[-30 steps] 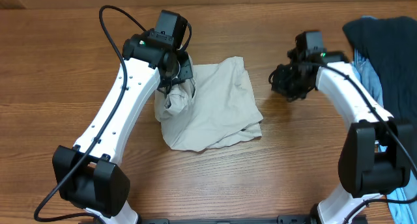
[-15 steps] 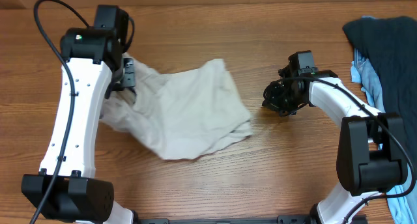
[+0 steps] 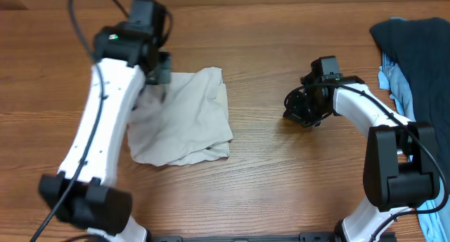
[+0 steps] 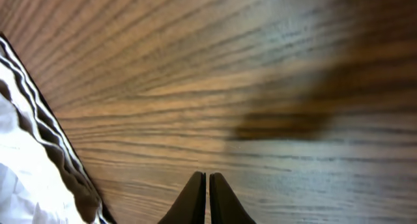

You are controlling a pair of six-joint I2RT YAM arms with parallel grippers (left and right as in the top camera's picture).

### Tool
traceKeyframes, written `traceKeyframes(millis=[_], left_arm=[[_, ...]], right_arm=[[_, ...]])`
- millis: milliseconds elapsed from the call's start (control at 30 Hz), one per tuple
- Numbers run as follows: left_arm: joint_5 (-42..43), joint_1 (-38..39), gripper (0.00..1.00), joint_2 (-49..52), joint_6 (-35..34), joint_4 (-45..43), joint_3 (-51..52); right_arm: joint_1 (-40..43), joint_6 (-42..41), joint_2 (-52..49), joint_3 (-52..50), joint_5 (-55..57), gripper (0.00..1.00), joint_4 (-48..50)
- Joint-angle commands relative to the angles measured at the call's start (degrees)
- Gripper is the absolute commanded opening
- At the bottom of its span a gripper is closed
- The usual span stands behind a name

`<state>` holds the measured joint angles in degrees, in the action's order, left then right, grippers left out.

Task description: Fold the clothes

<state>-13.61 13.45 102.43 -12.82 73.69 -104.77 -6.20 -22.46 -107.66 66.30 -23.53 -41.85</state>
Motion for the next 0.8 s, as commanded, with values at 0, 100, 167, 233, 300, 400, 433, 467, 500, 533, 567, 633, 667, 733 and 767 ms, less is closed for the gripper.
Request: traceKeyframes(millis=[0, 100, 167, 233, 300, 400, 433, 467, 500, 533, 567, 633, 667, 733, 767], left_arm=[[8.39, 5.11, 0.07, 8.35, -11.02, -0.66, -1.11], [9.33, 10.36, 0.08, 14.84, -18.21, -2.25, -1.11], [9.42, 12.63, 0.11, 18.47, -21.11, -4.11, -1.11], [9.64, 14.16, 0.31, 20.83, -21.29, -5.49, -1.11], [9.46, 14.49, 0.67, 20.72, -21.16, -6.08, -1.36], [8.17, 12.61, 0.92, 18.88, -18.62, -0.33, -7.58], [6.75, 11.76, 0.94, 18.32, -18.12, 3.13, -10.73], [4.37, 10.69, 0.96, 17.68, -17.99, 7.21, -14.23], [2.08, 9.29, 1.00, 16.96, -17.94, 10.95, -17.64], [0.72, 6.78, 1.00, 15.96, -16.96, 14.69, -21.00], [0.87, 4.83, 1.00, 15.37, -15.69, 16.17, -22.23], [2.84, -0.04, 1.00, 14.51, -13.40, 18.27, -22.58], [4.90, -1.99, 1.00, 14.53, -10.80, 18.71, -22.34], [7.72, -5.75, 1.00, 14.56, -7.96, 19.37, -20.09], [8.81, -7.43, 1.00, 14.56, -6.73, 18.97, -18.21]], right_arm=[[-0.15, -0.11, -0.07, -0.24, -1.25, 0.07, -0.11], [-0.15, -0.11, -0.07, -0.24, -1.25, 0.07, -0.26], [-0.15, -0.09, -0.07, -0.24, -1.22, 0.07, -0.35], [-0.15, -0.09, -0.07, -0.24, -1.22, 0.07, -0.57], [-0.15, -0.09, -0.07, -0.24, -1.22, 0.07, -0.90], [-0.15, -0.02, -0.07, -0.24, -1.20, 0.07, -1.33], [-0.15, 0.15, -0.07, -0.24, -1.20, 0.07, -1.40], [-0.15, 0.33, -0.07, -0.24, -1.20, 0.07, -1.53], [-0.15, 0.33, -0.07, -0.24, -1.20, 0.07, -1.66], [-0.15, 0.33, -0.07, -0.24, -1.20, 0.07, -1.81], [-0.15, 0.33, -0.07, -0.24, -1.20, 0.08, -1.99], [-0.15, 0.35, -0.07, -0.24, -1.20, 0.08, -2.23], [-0.15, 0.37, -0.07, -0.24, -1.20, 0.08, -2.27], [-0.15, 0.70, -0.07, -0.24, -1.22, 0.08, -2.47], [-0.15, 1.49, -0.07, -0.24, -1.20, 0.08, -2.69]])
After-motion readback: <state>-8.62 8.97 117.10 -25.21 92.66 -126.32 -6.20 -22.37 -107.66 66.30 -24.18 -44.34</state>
